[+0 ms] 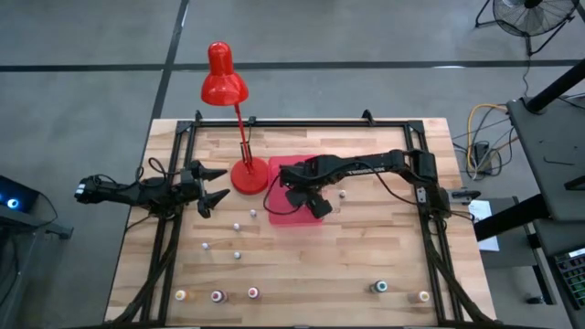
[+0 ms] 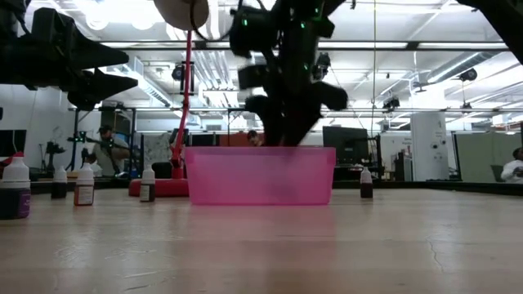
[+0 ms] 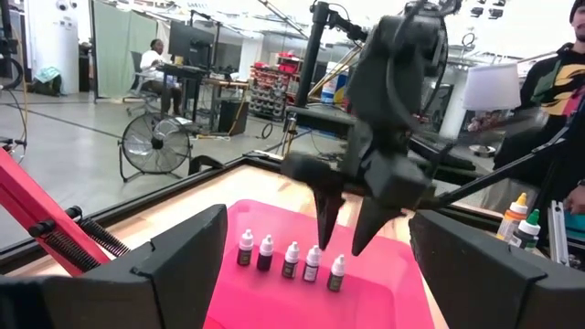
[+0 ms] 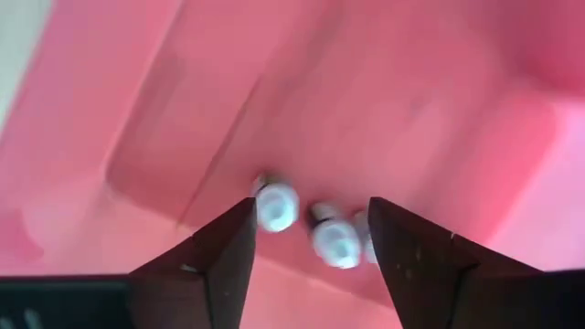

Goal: Pick & Place food coloring
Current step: Put the small red food coloring bottle into the bin

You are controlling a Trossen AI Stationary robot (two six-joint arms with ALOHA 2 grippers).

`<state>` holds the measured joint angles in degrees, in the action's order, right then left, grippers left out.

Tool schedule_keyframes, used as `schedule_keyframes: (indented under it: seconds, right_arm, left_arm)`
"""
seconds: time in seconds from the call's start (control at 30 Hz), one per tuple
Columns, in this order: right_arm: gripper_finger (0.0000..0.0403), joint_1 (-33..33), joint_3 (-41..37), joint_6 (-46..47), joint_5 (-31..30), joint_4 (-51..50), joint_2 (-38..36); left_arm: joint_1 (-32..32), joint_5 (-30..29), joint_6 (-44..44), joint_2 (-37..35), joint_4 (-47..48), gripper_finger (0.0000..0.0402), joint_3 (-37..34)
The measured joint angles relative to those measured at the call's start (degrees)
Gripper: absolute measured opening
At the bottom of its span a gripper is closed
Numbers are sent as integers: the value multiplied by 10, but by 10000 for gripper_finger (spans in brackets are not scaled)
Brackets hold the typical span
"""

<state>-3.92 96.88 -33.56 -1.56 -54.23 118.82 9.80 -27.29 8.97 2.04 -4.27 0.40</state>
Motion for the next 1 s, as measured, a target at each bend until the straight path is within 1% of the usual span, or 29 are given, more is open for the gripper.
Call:
schedule_keyframes:
  seconds: [0.1, 0.17, 0.27, 0.33, 0.5, 0.6, 0.7, 0.77, 0.9, 1.0]
  right_arm:
    - [211, 3, 33, 35, -3, -8, -6]
    - [213, 6, 53, 81, -22, -15, -13]
    - [217, 11, 92, 194, -90, -39, -18]
    - [217, 13, 128, 269, -120, -91, -18]
    - [217, 17, 201, 442, -157, -192, -18]
    - [217, 18, 225, 543, -180, -241, -19]
    - [217, 18, 226, 661, -175, -263, -20]
    - [217, 18, 212, 710, -164, -264, -27]
    - [217, 18, 169, 767, -163, -257, -51]
    - [216, 15, 112, 795, -166, -227, -76]
  left_arm:
    - [0, 0, 0, 0, 0, 314, 0]
    - [0, 0, 0, 0, 0, 314, 0]
    - [0, 0, 0, 0, 0, 314, 0]
    - [0, 0, 0, 0, 0, 314, 0]
    - [-1, 0, 0, 0, 0, 314, 0]
    - [-1, 0, 0, 0, 0, 314, 0]
    - [-1, 0, 0, 0, 0, 314, 0]
    - [-1, 0, 0, 0, 0, 314, 0]
    - [0, 0, 0, 0, 0, 314, 0]
    - [0, 0, 0, 0, 0, 314, 0]
